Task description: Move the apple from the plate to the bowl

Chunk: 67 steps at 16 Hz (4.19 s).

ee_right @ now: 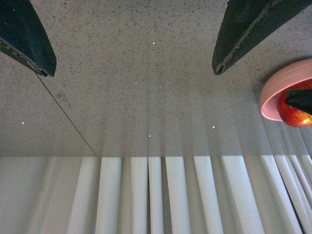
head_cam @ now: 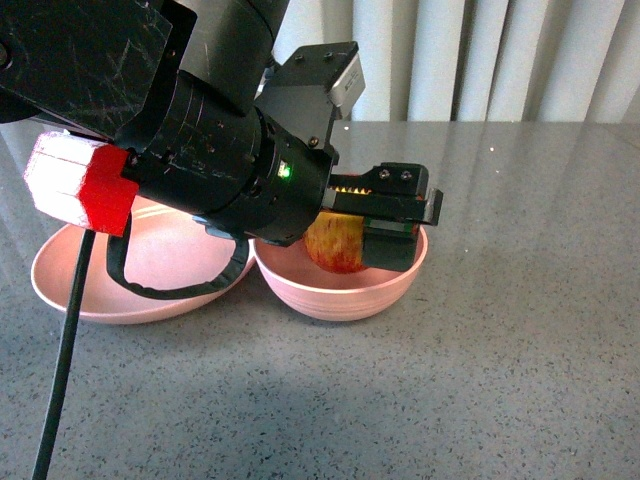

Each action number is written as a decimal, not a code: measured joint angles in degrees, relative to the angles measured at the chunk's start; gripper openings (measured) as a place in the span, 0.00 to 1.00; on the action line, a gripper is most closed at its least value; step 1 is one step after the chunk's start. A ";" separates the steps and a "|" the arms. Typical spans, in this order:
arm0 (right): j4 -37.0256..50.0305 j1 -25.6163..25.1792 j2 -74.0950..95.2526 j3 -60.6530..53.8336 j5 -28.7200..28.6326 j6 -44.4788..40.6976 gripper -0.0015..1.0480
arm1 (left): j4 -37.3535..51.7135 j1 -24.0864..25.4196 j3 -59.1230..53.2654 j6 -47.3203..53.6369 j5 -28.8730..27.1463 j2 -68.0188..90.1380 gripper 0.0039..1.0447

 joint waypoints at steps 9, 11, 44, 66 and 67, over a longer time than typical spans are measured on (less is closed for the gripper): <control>0.00 0.00 0.00 0.00 0.00 0.02 0.94 | 5.38 0.00 -1.25 0.96 0.11 -5.22 0.94; 0.00 0.00 0.00 0.00 0.00 0.00 0.94 | 8.96 0.37 -2.23 1.60 -1.25 -11.78 0.94; 0.00 0.00 0.00 0.00 0.00 0.02 0.94 | 19.67 29.35 -62.07 5.22 -2.40 -81.50 0.01; 0.02 0.00 0.00 0.00 0.00 0.02 0.94 | -2.32 29.35 -62.03 5.25 -2.40 -103.60 0.15; 0.02 0.00 0.00 0.00 0.00 0.02 0.94 | -2.32 29.35 -62.03 5.25 -2.40 -103.60 0.26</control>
